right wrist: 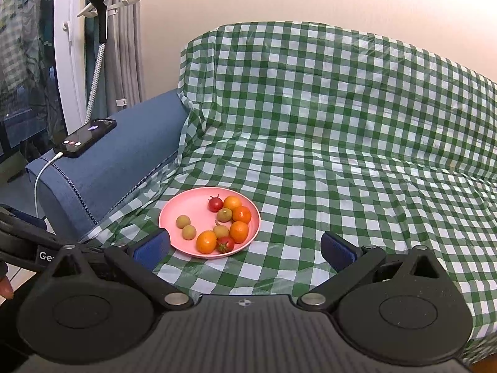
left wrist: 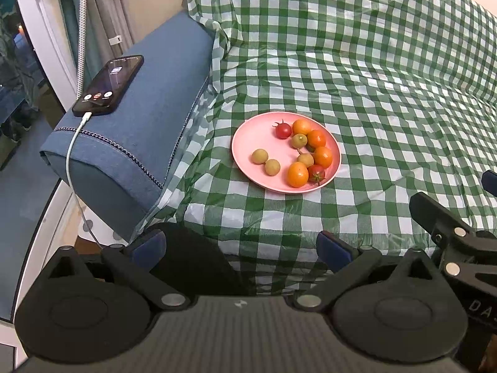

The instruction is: Organize fruits

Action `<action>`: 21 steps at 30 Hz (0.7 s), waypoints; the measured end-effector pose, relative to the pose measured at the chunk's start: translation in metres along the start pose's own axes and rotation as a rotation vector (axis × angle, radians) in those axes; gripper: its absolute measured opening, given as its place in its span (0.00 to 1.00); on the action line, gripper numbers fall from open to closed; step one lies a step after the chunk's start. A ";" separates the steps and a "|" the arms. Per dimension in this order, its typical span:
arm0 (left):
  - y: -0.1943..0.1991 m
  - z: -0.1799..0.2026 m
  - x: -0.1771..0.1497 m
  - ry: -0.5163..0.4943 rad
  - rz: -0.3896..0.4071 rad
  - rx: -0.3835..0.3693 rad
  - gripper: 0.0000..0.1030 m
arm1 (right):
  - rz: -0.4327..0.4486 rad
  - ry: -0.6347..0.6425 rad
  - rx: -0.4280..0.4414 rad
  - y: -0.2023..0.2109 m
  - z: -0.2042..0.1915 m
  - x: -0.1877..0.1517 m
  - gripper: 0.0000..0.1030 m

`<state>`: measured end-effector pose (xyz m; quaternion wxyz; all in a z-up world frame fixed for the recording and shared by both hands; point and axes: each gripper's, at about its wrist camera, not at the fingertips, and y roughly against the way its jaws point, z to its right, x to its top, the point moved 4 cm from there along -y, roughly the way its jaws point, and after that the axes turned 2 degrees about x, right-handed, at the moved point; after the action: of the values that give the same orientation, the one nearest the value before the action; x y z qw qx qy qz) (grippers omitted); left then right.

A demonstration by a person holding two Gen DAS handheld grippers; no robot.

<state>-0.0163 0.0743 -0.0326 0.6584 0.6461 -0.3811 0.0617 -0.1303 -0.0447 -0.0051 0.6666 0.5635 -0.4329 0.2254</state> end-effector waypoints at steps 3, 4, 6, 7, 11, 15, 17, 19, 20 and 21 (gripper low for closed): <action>-0.002 0.001 0.001 -0.011 0.001 0.008 1.00 | -0.007 -0.003 0.000 -0.003 0.001 -0.003 0.99; -0.002 0.002 0.001 -0.015 0.002 0.011 1.00 | -0.009 -0.003 -0.001 -0.004 0.001 -0.004 0.99; -0.003 0.002 0.002 -0.018 0.003 0.013 1.00 | -0.011 -0.004 -0.001 -0.005 0.003 -0.004 0.99; -0.003 0.002 0.003 -0.019 0.006 0.013 1.00 | -0.011 -0.004 -0.001 -0.005 0.003 -0.005 0.99; -0.002 0.002 0.006 -0.019 0.012 0.020 1.00 | -0.012 -0.003 0.002 -0.004 0.004 -0.004 0.99; -0.007 0.004 0.006 -0.024 -0.009 0.027 1.00 | -0.014 -0.005 0.003 -0.006 0.008 -0.005 0.99; -0.008 0.006 0.006 -0.036 -0.023 0.033 1.00 | -0.013 -0.006 0.002 -0.007 0.009 -0.006 0.99; -0.010 0.007 0.005 -0.045 -0.029 0.043 1.00 | -0.013 -0.005 0.004 -0.007 0.011 -0.006 0.99; -0.011 0.007 0.005 -0.049 -0.031 0.045 1.00 | -0.013 -0.006 0.003 -0.008 0.012 -0.006 0.99; -0.011 0.007 0.005 -0.050 -0.031 0.041 1.00 | -0.013 -0.008 0.002 -0.008 0.013 -0.006 0.99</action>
<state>-0.0095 0.0643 -0.0392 0.6364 0.6666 -0.3858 0.0430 -0.1313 -0.0579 -0.0147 0.6659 0.5678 -0.4314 0.2191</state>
